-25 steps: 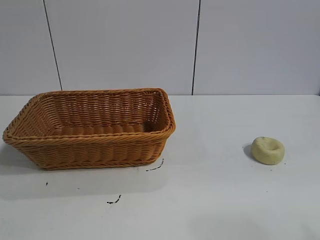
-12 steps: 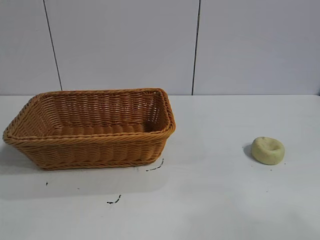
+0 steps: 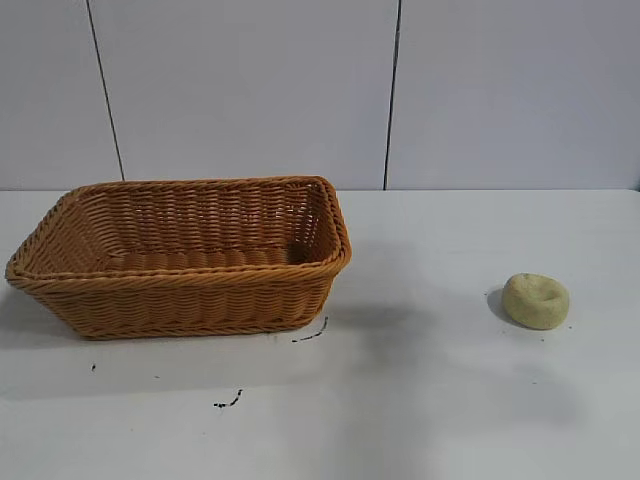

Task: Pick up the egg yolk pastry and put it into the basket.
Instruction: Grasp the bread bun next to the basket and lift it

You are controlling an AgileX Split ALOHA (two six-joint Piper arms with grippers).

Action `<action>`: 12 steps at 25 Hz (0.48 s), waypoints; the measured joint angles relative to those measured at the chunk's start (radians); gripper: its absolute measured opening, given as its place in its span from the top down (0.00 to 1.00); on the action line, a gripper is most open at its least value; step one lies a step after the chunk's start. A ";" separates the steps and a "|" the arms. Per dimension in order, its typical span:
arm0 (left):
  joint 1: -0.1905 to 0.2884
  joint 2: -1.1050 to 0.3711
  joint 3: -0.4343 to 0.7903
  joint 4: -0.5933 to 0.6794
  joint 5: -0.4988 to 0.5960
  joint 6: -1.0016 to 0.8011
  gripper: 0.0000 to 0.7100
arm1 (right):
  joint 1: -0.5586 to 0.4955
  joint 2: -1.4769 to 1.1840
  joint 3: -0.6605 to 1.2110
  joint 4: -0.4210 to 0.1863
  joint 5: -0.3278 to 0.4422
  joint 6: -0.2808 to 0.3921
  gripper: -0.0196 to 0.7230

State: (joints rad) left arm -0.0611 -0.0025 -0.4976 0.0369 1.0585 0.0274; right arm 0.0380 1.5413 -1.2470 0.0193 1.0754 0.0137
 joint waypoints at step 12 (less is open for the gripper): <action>0.000 0.000 0.000 0.000 0.000 0.000 0.02 | 0.061 0.359 -0.240 -0.002 -0.016 -0.022 0.04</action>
State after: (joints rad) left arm -0.0611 -0.0025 -0.4976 0.0369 1.0585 0.0274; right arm 0.0986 1.9002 -1.4874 0.0175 1.0594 -0.0087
